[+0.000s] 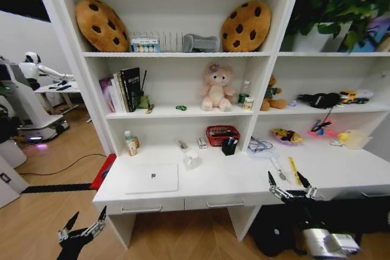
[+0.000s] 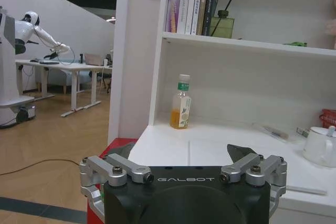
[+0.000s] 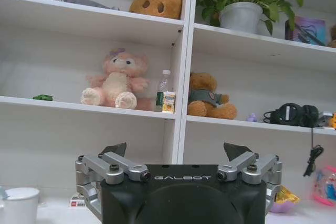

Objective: Organize the objects on the table.

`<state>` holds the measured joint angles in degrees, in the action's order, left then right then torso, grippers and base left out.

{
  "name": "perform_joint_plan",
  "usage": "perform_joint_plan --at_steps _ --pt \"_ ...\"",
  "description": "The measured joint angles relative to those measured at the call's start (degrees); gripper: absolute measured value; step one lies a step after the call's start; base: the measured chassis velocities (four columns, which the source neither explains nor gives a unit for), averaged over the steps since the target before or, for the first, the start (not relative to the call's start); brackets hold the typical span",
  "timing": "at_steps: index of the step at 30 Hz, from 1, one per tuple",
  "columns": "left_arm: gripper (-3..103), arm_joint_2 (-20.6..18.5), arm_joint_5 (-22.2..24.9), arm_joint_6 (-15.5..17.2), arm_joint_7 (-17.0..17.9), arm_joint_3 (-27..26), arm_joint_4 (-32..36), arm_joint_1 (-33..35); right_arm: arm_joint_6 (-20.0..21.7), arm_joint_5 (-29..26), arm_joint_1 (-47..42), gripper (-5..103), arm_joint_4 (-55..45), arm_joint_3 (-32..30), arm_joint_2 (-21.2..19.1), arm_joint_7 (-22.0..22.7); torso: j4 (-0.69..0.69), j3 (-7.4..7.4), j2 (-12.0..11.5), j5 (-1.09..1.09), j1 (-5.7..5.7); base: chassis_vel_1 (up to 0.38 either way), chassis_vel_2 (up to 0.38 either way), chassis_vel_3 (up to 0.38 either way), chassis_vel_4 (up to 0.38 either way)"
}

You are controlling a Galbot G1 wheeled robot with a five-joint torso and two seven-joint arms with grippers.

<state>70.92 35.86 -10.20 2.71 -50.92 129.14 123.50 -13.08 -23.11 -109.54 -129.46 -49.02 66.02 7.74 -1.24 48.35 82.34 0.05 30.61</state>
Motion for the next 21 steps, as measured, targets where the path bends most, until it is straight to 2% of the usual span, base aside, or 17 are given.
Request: perform_joint_plan --at_steps 4,6,7,11,13,14,15,18,21 --pt "100 0.00 0.00 0.00 0.01 0.00 -0.01 0.00 -0.01 0.00 -0.01 100 -0.01 0.00 0.00 0.00 0.01 -0.01 0.02 -0.12 -0.03 0.362 -0.378 -0.360 0.374" --pt "100 0.00 -0.01 0.00 0.00 -0.01 0.01 0.00 0.00 0.00 -0.02 100 0.01 0.01 0.01 0.00 -0.02 -0.01 0.02 0.03 -0.04 0.351 -0.343 -0.338 0.331" --pt "100 0.00 0.00 -0.01 0.03 0.00 -0.01 0.01 0.00 0.00 -0.02 100 0.00 0.00 0.00 0.00 0.04 -0.03 0.04 -0.14 -0.06 0.243 -0.285 -0.314 0.267" --pt "100 0.01 0.00 0.00 0.04 -0.01 -0.01 0.01 -0.01 0.00 -0.02 100 0.00 0.01 0.01 0.00 0.03 -0.02 0.04 -0.04 -0.06 0.226 -0.085 -0.236 0.249" --pt "100 0.01 0.00 0.00 0.04 0.00 0.00 0.01 0.00 0.00 -0.02 100 0.00 0.00 0.00 0.00 0.01 -0.02 0.04 -0.04 -0.06 0.016 -0.045 -0.124 0.076" --pt "100 0.00 0.00 -0.01 0.03 0.00 0.00 0.00 0.00 0.00 -0.03 100 0.01 0.01 0.01 0.00 -0.08 -0.02 0.04 -0.04 -0.06 -0.059 -0.027 -0.124 0.076" --pt "100 0.00 0.00 0.00 0.02 0.01 0.00 0.00 0.00 0.00 -0.04 100 0.01 0.00 0.01 0.00 -0.06 -0.01 0.03 -0.08 -0.05 -0.059 -0.017 -0.030 0.023" --pt "100 0.00 0.00 0.00 0.02 0.01 0.00 0.00 0.00 0.00 -0.03 100 0.01 0.00 0.01 0.00 -0.06 0.00 0.02 -0.04 -0.03 -0.094 -0.017 0.073 -0.019" --pt "100 0.00 0.00 -0.01 0.02 0.01 0.00 -0.01 0.00 0.00 0.04 100 0.01 0.01 0.00 -0.01 0.08 0.03 -0.04 -0.07 0.07 -0.042 0.048 0.114 -0.038"
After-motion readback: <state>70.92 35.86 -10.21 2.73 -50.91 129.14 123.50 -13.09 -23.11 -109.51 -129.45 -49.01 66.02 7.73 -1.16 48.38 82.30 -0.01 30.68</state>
